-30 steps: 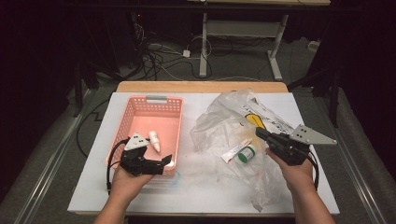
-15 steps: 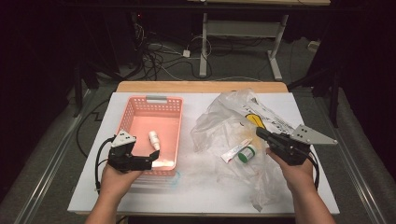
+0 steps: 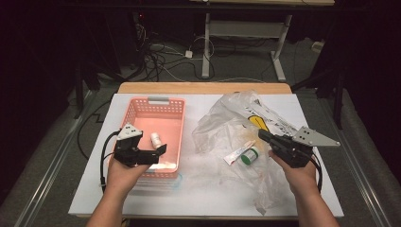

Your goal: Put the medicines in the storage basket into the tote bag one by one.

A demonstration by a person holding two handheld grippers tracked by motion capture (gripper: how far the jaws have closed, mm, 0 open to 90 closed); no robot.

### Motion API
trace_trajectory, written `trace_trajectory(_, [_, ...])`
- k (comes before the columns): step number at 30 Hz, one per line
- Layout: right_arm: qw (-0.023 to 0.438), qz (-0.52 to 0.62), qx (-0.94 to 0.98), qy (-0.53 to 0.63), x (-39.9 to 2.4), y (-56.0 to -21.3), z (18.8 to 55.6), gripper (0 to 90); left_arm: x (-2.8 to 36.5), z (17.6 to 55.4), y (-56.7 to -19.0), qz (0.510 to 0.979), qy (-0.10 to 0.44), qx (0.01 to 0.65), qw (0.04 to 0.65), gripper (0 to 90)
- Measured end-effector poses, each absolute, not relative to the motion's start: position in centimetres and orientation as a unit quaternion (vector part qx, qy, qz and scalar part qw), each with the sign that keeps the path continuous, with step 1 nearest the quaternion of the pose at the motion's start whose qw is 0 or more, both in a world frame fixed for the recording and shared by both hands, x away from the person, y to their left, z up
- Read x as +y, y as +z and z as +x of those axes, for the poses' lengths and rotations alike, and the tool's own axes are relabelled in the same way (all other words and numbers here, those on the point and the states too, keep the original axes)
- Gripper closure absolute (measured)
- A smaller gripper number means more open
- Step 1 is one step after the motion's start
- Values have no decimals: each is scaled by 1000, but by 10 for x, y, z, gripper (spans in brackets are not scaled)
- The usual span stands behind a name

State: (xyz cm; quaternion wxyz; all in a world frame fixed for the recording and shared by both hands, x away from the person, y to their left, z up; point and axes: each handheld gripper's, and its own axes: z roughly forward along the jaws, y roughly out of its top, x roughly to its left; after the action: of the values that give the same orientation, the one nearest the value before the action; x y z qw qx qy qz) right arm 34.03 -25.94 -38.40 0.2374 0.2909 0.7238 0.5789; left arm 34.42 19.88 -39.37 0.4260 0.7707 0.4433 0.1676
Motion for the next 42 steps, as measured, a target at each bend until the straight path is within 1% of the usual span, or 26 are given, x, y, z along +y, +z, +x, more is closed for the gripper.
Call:
trace_trajectory(7, [236,293,723,580,-260,-384,340,900,199,376,-390,773,146,463,409,0])
trace_trajectory(15, [238,292,722,581,-262,-383,340,900,201,408,-399,783,127,495,356,0])
trace_trajectory(23, [237,292,722,580,-261,-383,340,900,201,432,-415,790,89,528,299,22])
trace_trajectory(30, [237,292,723,580,-261,-383,340,900,198,446,-430,791,52,559,243,146])
trace_trajectory(32, [236,292,723,580,-261,-383,340,900,198,449,-434,790,41,566,230,161])
trace_trajectory(35, [237,291,722,581,-262,-383,340,900,197,452,-438,788,26,575,217,202])
trace_trajectory(37, [237,291,722,581,-262,-383,340,900,196,453,-440,789,23,579,205,212])
trace_trajectory(40, [238,290,722,581,-262,-383,340,900,196,455,-443,786,18,586,198,250])
trace_trajectory(42, [237,291,722,581,-262,-383,340,900,196,455,-443,784,13,589,195,295])
